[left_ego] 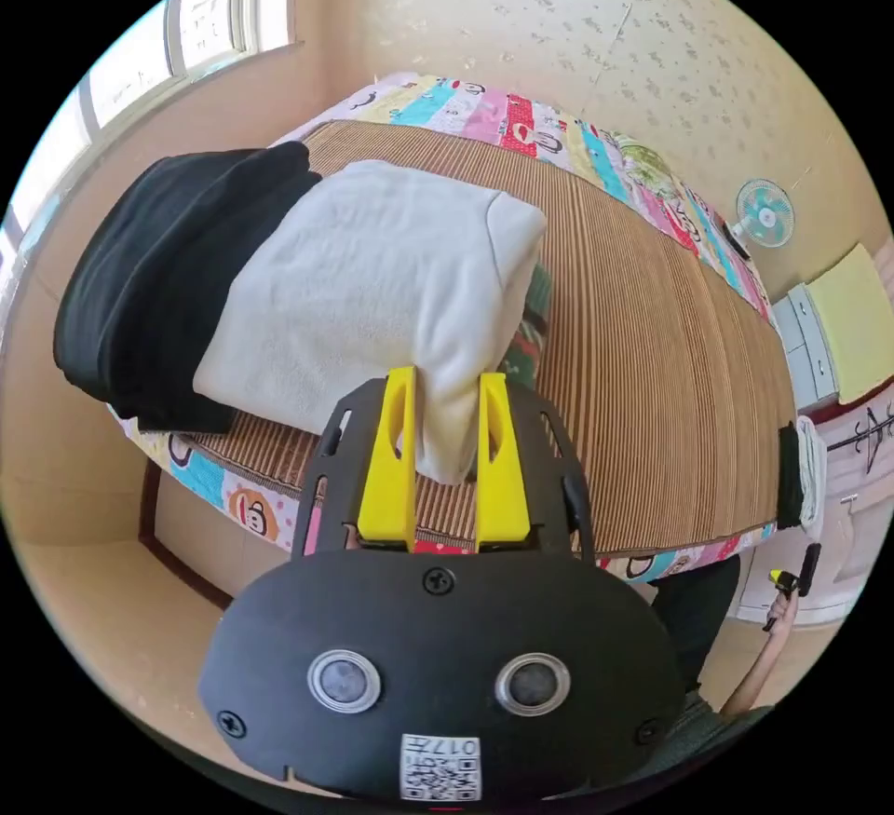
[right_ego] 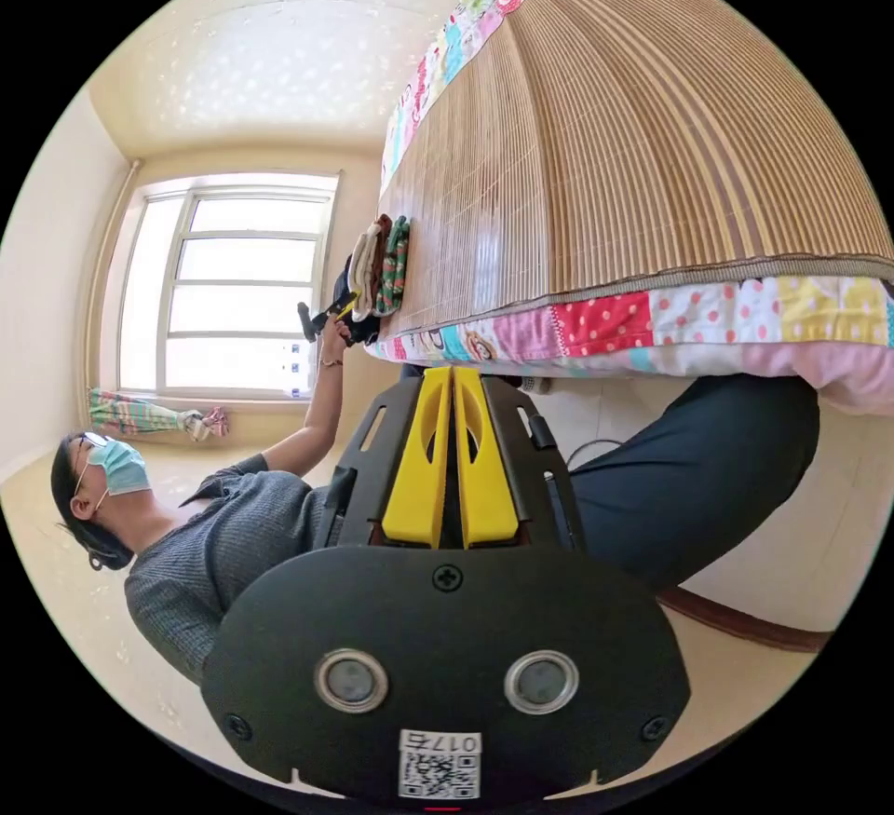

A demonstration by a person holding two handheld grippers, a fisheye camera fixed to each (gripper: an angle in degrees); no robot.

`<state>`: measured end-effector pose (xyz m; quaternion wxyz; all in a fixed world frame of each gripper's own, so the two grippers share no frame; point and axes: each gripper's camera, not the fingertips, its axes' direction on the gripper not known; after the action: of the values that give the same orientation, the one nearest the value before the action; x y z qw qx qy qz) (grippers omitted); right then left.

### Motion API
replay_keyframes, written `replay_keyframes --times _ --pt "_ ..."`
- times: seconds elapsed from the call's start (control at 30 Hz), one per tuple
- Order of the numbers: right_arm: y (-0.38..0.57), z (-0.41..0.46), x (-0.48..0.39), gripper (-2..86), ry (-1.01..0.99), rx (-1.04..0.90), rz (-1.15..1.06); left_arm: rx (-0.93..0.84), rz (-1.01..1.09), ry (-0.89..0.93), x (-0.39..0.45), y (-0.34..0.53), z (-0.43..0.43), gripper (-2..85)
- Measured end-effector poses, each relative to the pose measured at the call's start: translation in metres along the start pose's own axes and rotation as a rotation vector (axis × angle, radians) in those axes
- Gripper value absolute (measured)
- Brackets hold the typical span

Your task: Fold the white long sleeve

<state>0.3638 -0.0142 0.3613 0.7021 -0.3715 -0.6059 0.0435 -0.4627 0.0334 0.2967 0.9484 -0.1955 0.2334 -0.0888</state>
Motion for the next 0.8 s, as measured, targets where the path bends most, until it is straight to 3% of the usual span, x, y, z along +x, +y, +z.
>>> replay_keyframes --times 0.1,0.2,0.27,0.37,0.47,0.53,0.6,0.8 --pt "0.008 0.032 0.014 0.3 0.017 -0.049 0.028 0.194 -0.098 0.317 -0.003 0.023 -0.044 4.8" --pt "0.013 0.062 0.035 0.3 -0.066 -0.113 0.044 0.299 0.028 0.545 0.024 0.056 -0.085 4.6" --pt "0.015 0.073 0.052 0.4 -0.128 -0.097 0.054 0.300 0.180 0.721 0.054 0.083 -0.096 4.6" --pt "0.016 0.079 0.069 0.4 -0.156 -0.062 0.050 0.134 0.430 0.966 0.110 0.135 -0.073 4.5" --pt "0.017 0.086 0.085 0.4 -0.151 -0.057 0.043 -0.116 0.477 0.933 0.152 0.203 -0.005 4.7" --pt "0.018 0.093 0.095 0.5 -0.156 -0.070 0.048 -0.318 0.430 0.787 0.165 0.257 0.053 5.1" --pt "0.020 0.098 0.104 0.6 -0.152 -0.079 0.040 -0.389 0.413 0.667 0.164 0.288 0.073 5.6" --pt "0.018 0.140 0.069 2.1 -0.016 -0.050 -0.292 -0.286 0.398 0.611 0.144 0.333 0.042 5.9"
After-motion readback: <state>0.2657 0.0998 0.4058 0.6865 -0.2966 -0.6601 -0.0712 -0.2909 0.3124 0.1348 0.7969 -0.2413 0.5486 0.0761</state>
